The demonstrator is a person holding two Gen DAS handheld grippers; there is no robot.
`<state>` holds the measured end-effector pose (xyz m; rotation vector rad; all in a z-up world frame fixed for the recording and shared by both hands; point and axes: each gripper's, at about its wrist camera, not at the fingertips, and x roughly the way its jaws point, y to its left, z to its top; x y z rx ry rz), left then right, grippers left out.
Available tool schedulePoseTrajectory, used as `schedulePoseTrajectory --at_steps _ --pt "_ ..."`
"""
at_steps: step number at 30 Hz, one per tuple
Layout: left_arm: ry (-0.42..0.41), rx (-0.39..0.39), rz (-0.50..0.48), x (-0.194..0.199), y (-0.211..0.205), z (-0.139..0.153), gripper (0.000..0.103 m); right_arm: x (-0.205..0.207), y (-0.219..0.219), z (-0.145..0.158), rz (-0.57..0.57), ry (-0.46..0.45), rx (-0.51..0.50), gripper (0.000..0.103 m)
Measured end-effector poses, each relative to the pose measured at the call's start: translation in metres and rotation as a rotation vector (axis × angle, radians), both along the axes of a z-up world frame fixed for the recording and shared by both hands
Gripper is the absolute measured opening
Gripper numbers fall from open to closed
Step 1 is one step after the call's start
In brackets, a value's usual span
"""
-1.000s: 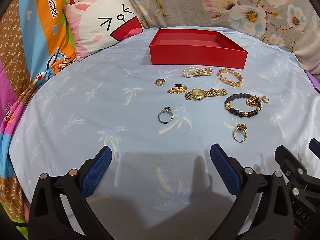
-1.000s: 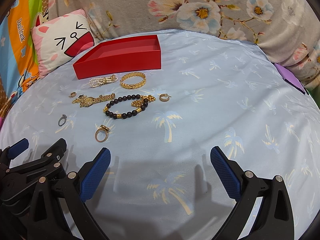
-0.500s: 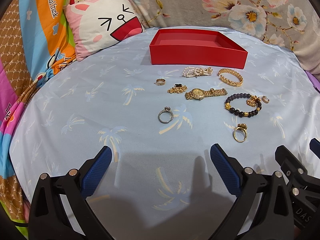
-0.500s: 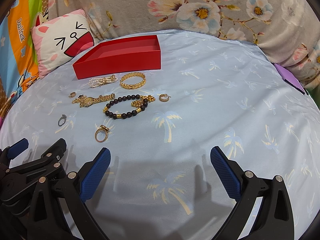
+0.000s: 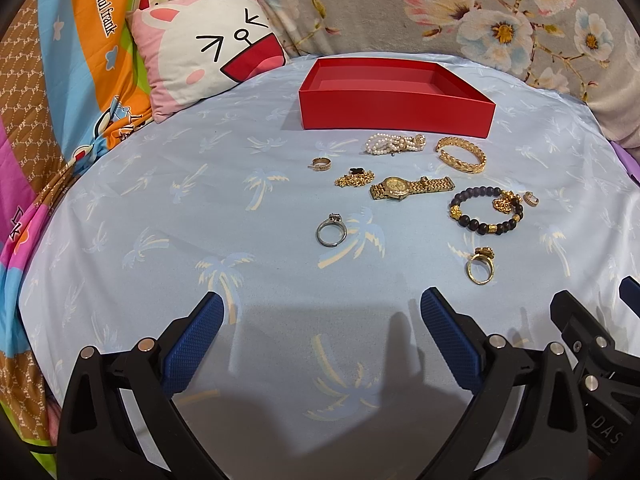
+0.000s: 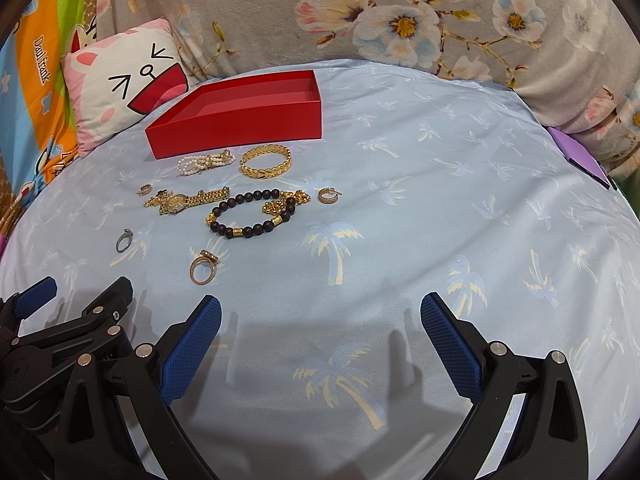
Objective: Organize jewelry
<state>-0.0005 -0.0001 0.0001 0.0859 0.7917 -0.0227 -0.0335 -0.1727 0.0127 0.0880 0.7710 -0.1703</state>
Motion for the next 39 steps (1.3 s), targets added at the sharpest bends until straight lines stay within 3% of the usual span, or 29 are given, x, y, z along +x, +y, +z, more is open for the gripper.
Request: schedulePoseTrajectory --at_steps 31,39 --pt "0.0 -0.002 -0.001 0.0 0.0 0.0 0.096 0.001 0.001 0.0 0.001 0.0 0.001 0.098" --pt "0.002 -0.112 0.042 -0.003 0.018 0.004 0.097 0.0 -0.009 0.001 0.012 -0.003 0.054 0.098"
